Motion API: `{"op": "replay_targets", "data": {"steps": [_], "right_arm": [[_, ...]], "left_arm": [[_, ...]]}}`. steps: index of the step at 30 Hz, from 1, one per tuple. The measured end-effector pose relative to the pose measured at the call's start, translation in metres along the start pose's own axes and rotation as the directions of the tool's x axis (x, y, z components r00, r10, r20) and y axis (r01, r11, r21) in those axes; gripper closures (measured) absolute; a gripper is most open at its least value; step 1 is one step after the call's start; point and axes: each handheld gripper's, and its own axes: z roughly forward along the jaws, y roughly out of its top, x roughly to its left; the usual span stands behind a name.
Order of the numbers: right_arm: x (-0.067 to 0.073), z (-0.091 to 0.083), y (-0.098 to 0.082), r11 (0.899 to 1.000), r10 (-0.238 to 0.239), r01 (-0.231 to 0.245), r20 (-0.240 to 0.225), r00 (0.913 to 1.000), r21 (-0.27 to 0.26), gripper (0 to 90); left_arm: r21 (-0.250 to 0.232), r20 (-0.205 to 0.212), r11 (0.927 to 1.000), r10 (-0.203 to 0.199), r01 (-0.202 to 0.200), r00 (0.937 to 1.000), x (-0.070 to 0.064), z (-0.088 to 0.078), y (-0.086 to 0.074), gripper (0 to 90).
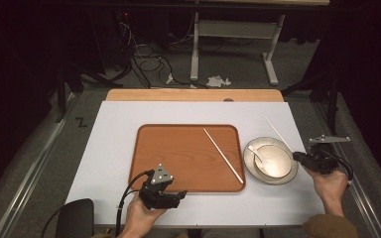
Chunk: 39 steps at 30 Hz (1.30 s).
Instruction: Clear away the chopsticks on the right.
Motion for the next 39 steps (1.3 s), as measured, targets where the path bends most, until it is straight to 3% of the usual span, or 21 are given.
{"op": "replay_targets", "data": {"steps": [6, 12, 17, 27, 33, 39], "right_arm": [[0.007, -0.023, -0.005, 0.998, 0.009, -0.009, 0.004, 0.9999, -0.067, 85.1], [0.028, -0.042, -0.004, 0.993, -0.042, 0.043, 0.014, 0.9990, -0.106, 85.1], [0.050, -0.050, 0.002, 0.988, -0.072, 0.069, -0.020, 0.9972, -0.136, 85.0], [0.110, -0.038, 0.014, 0.976, -0.205, 0.196, -0.095, 0.9742, -0.090, 85.0], [0.132, -0.025, 0.016, 0.970, -0.243, 0.237, -0.134, 0.9608, -0.056, 84.9], [0.142, -0.014, 0.015, 0.971, -0.241, 0.239, -0.151, 0.9588, -0.030, 84.9]], "left_arm": [[0.007, 0.026, 0.9996, 0.026, -0.027, 0.9993, -0.001, 0.007, 0.006, 35.2], [0.019, 0.051, 0.9988, 0.043, -0.044, 0.9978, -0.002, 0.013, 0.010, 35.2], [0.032, 0.066, 0.9979, 0.055, -0.057, 0.9963, -0.003, 0.019, 0.013, 35.1], [0.032, 0.070, 0.9975, 0.062, -0.064, 0.9956, -0.002, 0.019, 0.015, 35.1], [0.031, 0.066, 0.9976, 0.059, -0.061, 0.9961, -0.002, 0.019, 0.015, 35.3], [0.035, 0.063, 0.9973, 0.062, -0.064, 0.9961, -0.002, 0.019, 0.014, 35.5]]}}
